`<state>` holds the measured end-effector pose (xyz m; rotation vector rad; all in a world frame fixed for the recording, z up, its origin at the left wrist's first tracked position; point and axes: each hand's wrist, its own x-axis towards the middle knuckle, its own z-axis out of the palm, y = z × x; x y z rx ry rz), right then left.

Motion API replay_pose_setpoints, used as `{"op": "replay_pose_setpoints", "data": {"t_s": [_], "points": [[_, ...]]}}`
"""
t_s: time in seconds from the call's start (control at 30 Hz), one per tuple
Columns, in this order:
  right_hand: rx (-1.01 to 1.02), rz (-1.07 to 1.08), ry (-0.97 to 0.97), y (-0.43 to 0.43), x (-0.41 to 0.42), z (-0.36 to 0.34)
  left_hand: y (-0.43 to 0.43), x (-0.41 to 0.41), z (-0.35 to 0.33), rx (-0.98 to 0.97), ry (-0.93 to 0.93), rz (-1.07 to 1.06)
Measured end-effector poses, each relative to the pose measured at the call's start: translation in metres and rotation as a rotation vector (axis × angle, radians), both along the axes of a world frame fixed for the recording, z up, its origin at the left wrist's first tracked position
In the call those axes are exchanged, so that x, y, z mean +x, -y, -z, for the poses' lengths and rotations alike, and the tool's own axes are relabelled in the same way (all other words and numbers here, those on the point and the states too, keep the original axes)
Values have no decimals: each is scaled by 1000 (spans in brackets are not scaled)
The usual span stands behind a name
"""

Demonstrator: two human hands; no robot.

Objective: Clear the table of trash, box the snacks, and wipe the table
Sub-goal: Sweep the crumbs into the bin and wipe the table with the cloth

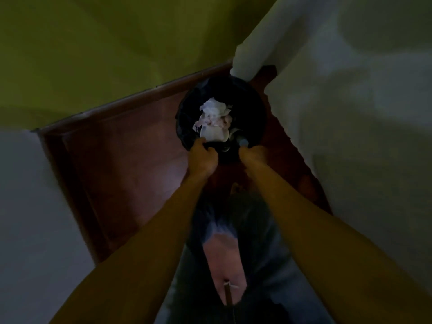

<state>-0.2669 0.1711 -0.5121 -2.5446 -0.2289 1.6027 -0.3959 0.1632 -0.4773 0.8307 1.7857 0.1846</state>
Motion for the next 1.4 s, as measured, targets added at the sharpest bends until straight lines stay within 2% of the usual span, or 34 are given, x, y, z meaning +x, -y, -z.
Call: {"op": "replay_pose_setpoints", "data": {"t_s": [0.13, 0.2, 0.33, 0.4, 0.5, 0.53, 0.6, 0.67, 0.87, 1.07, 1.13, 1.2, 1.3, 1.4], "points": [[-15, 207, -120, -2, -8, 62, -7, 4, 48, -16, 16, -30], [20, 284, -98, 5, -12, 78, -7, 2, 59, -9, 3, -51], [75, 330, -131, 6, -22, 57, 3, -12, 46, 167, -80, -167], [105, 345, -152, 3, -31, 26, 6, -24, 23, 222, -148, -262], [128, 338, -183, 3, -49, -33, 11, -40, -22, 200, -175, -469], [141, 339, -194, 5, -54, -54, 13, -45, -38, 151, -137, -591], [167, 318, -221, 7, -63, -96, 18, -53, -76, -66, 20, -836], [216, 263, -231, 9, -71, -140, 23, -57, -114, -188, 172, -951], [356, 32, -149, 8, -73, -257, 15, -61, -238, -140, 283, -877], [310, -196, -160, 10, -28, -318, 3, -49, -299, -48, 374, -819], [302, -278, -167, 16, -8, -360, 4, -40, -313, -47, 393, -782], [316, -334, -97, 25, 17, -402, 11, -28, -324, -58, 400, -745], [448, -490, 346, 48, 65, -442, 25, -9, -329, -88, 431, -692], [534, -399, 647, 69, 105, -465, 36, 12, -336, -113, 443, -648]]}}
